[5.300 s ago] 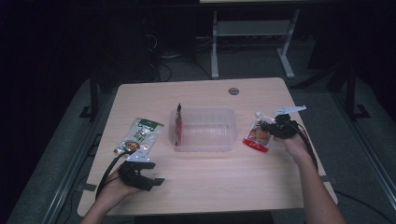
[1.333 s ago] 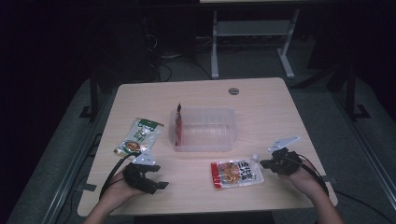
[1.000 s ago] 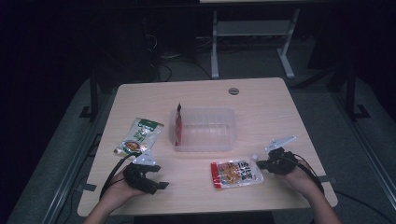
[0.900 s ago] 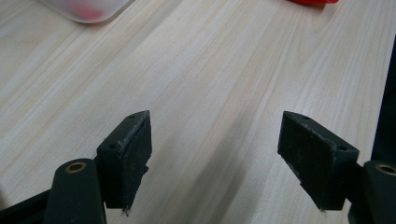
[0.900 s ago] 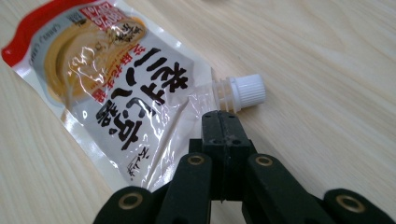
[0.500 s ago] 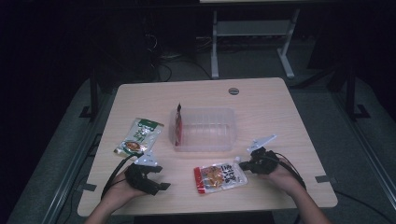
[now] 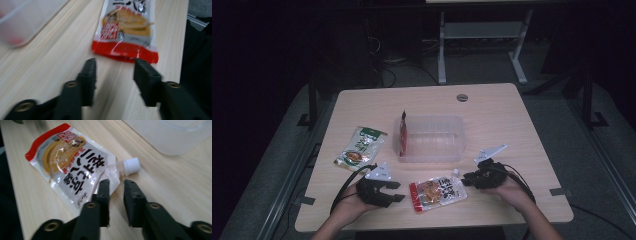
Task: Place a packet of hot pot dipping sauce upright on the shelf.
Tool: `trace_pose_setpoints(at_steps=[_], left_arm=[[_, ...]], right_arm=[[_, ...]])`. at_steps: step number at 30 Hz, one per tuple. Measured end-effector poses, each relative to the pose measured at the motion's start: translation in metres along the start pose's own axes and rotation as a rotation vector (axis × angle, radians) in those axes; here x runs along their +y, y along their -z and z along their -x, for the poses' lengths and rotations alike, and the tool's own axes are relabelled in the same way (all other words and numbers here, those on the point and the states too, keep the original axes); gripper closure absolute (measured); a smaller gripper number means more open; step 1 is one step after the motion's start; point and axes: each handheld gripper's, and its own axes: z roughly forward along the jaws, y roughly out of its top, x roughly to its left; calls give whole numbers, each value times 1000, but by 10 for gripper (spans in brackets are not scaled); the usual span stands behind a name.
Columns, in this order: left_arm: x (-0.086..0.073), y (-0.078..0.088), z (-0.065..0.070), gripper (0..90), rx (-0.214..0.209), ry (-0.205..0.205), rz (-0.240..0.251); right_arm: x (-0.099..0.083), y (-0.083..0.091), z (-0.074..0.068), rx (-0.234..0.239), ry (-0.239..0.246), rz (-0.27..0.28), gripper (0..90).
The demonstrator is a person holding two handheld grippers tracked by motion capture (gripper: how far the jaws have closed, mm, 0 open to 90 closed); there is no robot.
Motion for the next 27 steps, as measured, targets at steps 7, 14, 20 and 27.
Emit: trace_pose_setpoints(at_steps=[7, 14, 20, 27], left_arm=[[20, -11, 5, 888, -11, -42, -10], [27, -36, 8, 895, -29, -72, -79], [25, -39, 6, 895, -40, -81, -99], [21, -47, 4, 896, -52, -63, -122]], right_arm=[[-10, 8, 0, 28, -39, -10, 558], [-13, 5, -2, 53, -58, -16, 508], [-12, -4, -2, 80, -57, -36, 496], [-9, -11, -3, 87, -54, -45, 482]])
